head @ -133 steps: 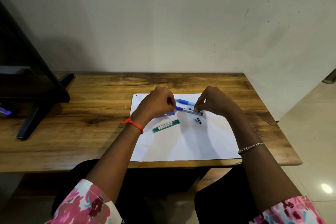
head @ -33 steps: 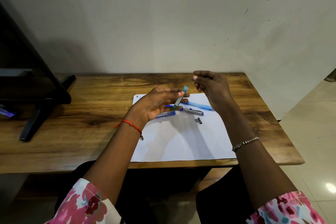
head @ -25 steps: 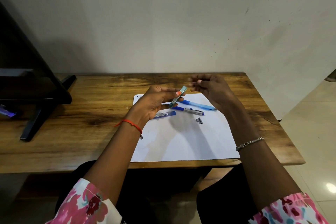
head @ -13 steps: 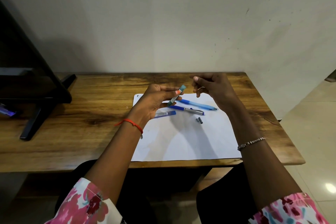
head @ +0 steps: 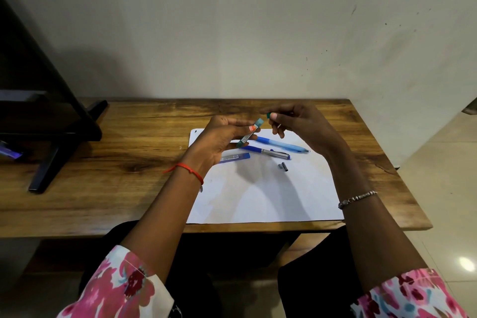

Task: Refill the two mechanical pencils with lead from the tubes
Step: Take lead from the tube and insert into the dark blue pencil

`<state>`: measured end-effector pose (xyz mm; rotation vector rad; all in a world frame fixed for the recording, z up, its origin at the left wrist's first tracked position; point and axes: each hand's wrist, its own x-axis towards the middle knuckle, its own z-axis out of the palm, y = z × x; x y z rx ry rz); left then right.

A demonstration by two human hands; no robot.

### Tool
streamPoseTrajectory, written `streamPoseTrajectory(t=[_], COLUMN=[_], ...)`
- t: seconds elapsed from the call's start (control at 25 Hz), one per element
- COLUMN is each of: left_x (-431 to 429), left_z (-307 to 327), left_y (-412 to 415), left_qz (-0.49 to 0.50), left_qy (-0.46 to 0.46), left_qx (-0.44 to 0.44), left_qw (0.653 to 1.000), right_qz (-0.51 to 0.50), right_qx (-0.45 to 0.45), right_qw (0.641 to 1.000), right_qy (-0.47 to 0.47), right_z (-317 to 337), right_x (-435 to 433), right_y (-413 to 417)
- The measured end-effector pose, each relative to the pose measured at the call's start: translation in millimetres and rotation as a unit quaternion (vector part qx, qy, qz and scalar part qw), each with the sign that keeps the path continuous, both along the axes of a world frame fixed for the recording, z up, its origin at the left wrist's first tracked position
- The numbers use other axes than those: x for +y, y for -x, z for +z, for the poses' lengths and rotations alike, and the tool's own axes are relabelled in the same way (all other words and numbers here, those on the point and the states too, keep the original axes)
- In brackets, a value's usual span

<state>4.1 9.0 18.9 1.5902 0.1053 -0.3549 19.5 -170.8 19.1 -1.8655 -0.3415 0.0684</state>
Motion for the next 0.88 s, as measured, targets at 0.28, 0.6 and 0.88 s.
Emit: streamPoseTrajectory(t=[0.28, 0.6, 0.88], left_x=[0.4, -0.7, -0.6], left_z=[-1.3, -3.5, -4.6], left_y=[-0.7, -2.3, -3.1], left_qz=[-0.008, -0.003, -0.002], left_qy=[-0.013, -0.047, -0.052], left_qx=[-0.009, -0.02, -0.031], left_qw=[1.0, 0.999, 0.998], right_qz=[0.006, 0.006, 0.024], right_qx=[-0.009, -0.03, -0.007], right_qw=[1.0, 0.998, 0.997], right_qy=[0.022, 0.054, 0.071], right_z=[0.3, -3.3, -5.3], right_x=[1.7, 0.9, 1.4], right_y=[-1.3, -4.9, -5.5])
